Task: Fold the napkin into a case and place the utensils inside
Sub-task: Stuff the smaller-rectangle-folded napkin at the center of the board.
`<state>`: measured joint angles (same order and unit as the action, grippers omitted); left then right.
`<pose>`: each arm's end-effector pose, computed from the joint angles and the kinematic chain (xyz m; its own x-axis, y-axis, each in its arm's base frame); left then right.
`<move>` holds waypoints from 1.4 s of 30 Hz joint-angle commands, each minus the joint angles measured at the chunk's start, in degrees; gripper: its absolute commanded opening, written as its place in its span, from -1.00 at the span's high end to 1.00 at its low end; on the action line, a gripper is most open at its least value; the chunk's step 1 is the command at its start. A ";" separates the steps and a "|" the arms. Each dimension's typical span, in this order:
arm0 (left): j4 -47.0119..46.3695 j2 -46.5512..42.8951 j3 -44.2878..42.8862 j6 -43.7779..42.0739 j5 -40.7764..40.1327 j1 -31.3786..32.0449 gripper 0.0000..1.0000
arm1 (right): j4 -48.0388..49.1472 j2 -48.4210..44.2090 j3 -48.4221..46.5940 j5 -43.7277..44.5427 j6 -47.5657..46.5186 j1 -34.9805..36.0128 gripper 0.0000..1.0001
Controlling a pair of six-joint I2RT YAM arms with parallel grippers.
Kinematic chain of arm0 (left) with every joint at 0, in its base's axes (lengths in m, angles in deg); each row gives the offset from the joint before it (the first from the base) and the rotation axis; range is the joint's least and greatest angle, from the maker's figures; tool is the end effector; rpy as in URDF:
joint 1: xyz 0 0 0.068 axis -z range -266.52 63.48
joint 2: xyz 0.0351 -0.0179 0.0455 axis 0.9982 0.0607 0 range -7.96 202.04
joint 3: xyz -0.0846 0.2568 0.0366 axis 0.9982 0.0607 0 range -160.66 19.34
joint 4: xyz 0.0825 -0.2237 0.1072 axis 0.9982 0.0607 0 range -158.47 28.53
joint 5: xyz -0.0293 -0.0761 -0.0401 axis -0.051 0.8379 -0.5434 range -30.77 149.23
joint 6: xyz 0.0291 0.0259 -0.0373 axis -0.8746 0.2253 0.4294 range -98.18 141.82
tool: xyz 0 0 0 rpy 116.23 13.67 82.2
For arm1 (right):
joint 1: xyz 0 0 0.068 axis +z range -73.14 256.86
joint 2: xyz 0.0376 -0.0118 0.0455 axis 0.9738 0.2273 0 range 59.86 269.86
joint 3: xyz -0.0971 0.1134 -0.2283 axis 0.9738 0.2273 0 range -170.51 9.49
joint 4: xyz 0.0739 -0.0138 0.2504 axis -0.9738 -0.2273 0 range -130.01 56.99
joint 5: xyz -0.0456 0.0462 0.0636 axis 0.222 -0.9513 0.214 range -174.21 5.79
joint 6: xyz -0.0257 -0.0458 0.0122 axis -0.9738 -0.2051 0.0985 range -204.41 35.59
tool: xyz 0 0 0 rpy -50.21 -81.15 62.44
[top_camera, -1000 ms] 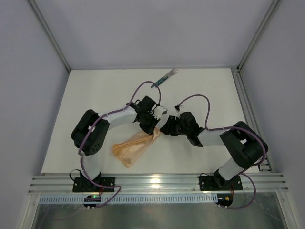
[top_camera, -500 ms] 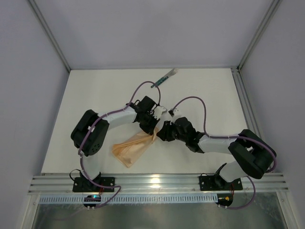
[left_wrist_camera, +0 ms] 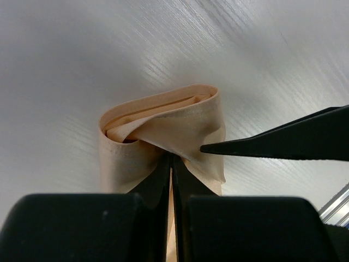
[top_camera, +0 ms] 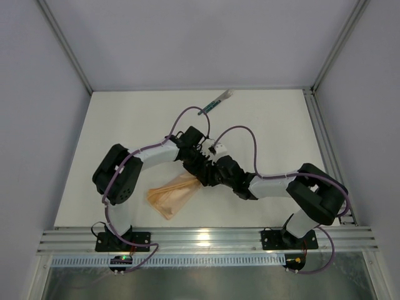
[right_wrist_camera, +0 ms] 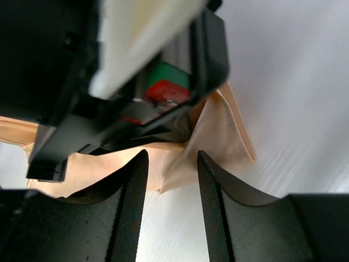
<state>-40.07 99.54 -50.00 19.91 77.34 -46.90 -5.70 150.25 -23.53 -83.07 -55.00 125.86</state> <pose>0.2795 -0.2458 0.1622 -0.6829 0.6065 -0.4071 0.7245 0.6334 -0.2717 0.1968 0.2255 0.1486 -0.6512 -0.0009 -0.7589 -0.4861 0.7684 0.4162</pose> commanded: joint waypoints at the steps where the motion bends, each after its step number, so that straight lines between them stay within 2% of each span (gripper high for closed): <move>1: -1.07 -0.72 0.96 0.59 1.32 0.02 1.00 | 1.88 0.57 -3.01 6.58 -3.12 2.42 0.06; 11: -0.98 -0.54 0.96 0.33 1.23 0.02 1.00 | 3.89 5.23 -3.55 14.84 -6.73 6.72 -0.06; 20: -1.16 -0.81 1.58 0.86 2.02 0.11 1.00 | 4.94 7.43 -4.69 28.38 -8.58 11.21 -0.06; 42: -1.68 -0.19 1.93 1.39 2.90 0.11 1.00 | 13.64 8.84 -2.15 28.29 -2.96 11.48 -0.05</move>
<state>-41.70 99.43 -49.34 20.45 78.52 -47.86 0.51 159.52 -26.33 -57.76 -61.49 137.57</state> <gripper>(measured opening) 0.003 0.527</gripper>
